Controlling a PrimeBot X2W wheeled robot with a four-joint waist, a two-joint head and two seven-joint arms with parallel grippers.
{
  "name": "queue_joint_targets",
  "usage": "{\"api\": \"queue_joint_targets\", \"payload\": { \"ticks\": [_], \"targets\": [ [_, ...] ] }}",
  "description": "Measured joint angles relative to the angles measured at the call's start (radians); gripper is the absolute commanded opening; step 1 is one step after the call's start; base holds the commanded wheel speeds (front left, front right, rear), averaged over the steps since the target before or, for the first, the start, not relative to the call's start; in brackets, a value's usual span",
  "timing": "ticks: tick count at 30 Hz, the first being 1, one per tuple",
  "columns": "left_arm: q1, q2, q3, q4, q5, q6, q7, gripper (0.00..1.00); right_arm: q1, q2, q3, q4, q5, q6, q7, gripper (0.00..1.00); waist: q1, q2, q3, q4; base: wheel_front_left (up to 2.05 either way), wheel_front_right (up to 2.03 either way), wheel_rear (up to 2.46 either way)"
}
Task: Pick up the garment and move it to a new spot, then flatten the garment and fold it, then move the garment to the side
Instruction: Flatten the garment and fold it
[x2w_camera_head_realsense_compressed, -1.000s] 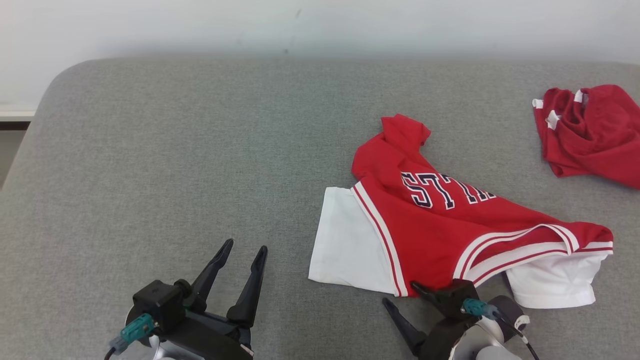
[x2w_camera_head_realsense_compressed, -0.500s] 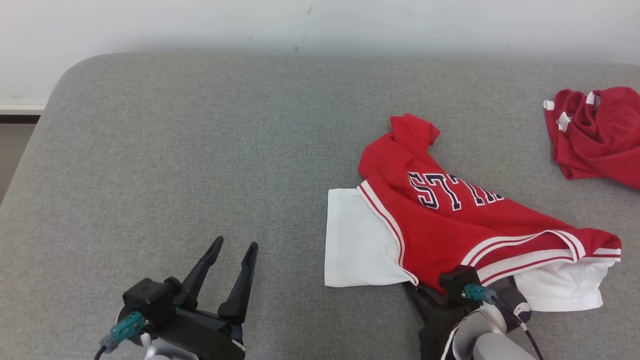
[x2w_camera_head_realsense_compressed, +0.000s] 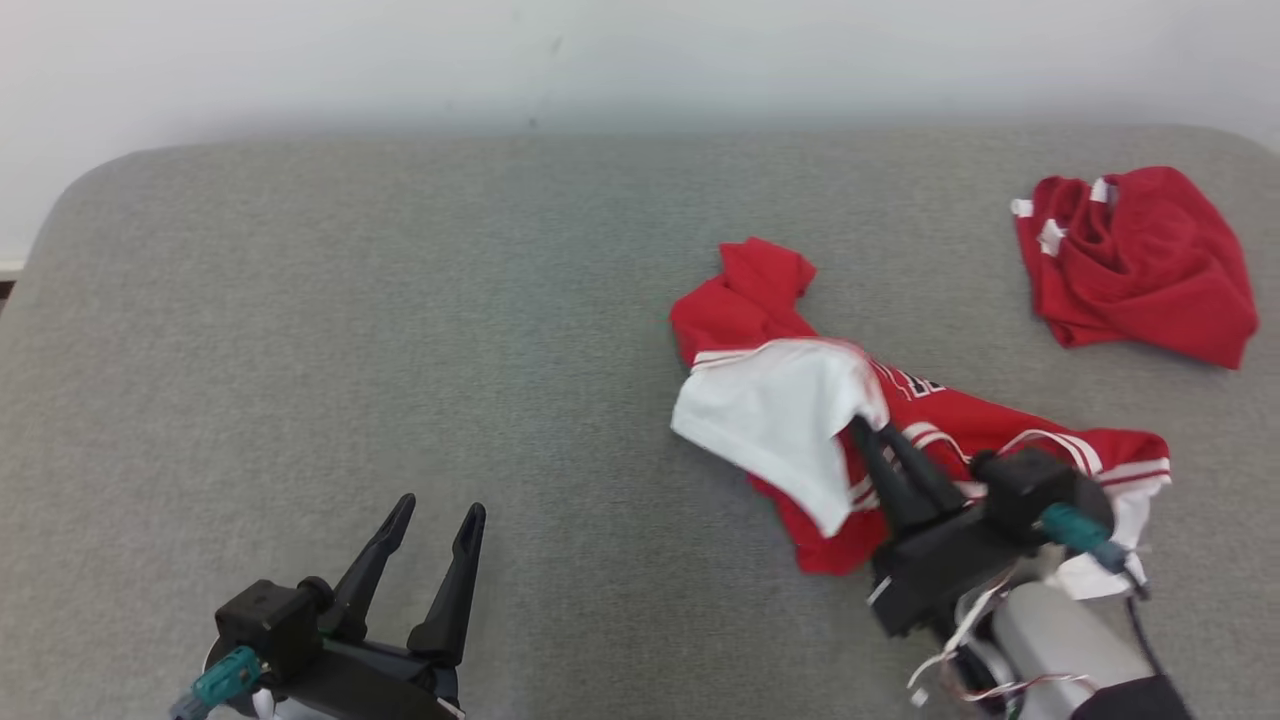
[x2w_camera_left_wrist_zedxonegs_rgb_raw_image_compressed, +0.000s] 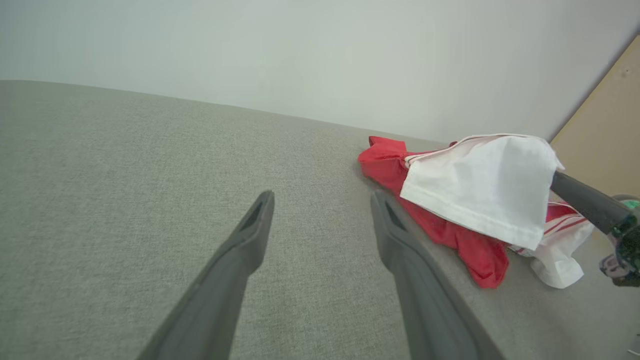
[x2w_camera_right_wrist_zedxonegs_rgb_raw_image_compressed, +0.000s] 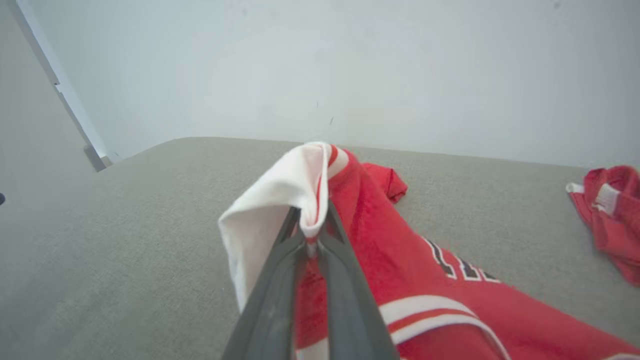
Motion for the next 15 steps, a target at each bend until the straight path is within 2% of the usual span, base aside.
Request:
{"api": "queue_joint_targets", "payload": {
  "ticks": [7,13,14,15],
  "targets": [
    [0.003,-0.001,0.001,-0.019,0.010,0.002,0.000,1.00,0.022,-0.103,-0.121,-0.173,0.003,-0.047,-0.002,0.00,0.0000,0.0000,-0.010,-0.064,0.00,0.00,0.00],
    [0.014,-0.002,-0.002,-0.033,0.014,0.002,0.000,1.00,0.162,-0.175,-0.241,-0.320,0.006,-0.116,-0.002,0.00,0.0000,0.0000,-0.015,-0.110,0.00,0.00,0.00],
    [0.014,-0.002,-0.002,-0.033,0.014,0.002,0.000,1.00,0.162,-0.175,-0.241,-0.320,0.006,-0.116,-0.002,0.00,0.0000,0.0000,-0.015,-0.110,0.00,0.00,0.00],
    [0.014,0.002,-0.003,-0.037,0.022,0.002,0.000,1.00,0.209,-0.189,-0.275,-0.356,0.007,-0.141,-0.002,0.00,0.0000,0.0000,-0.013,-0.122,0.00,0.00,0.00]
  ]
}}
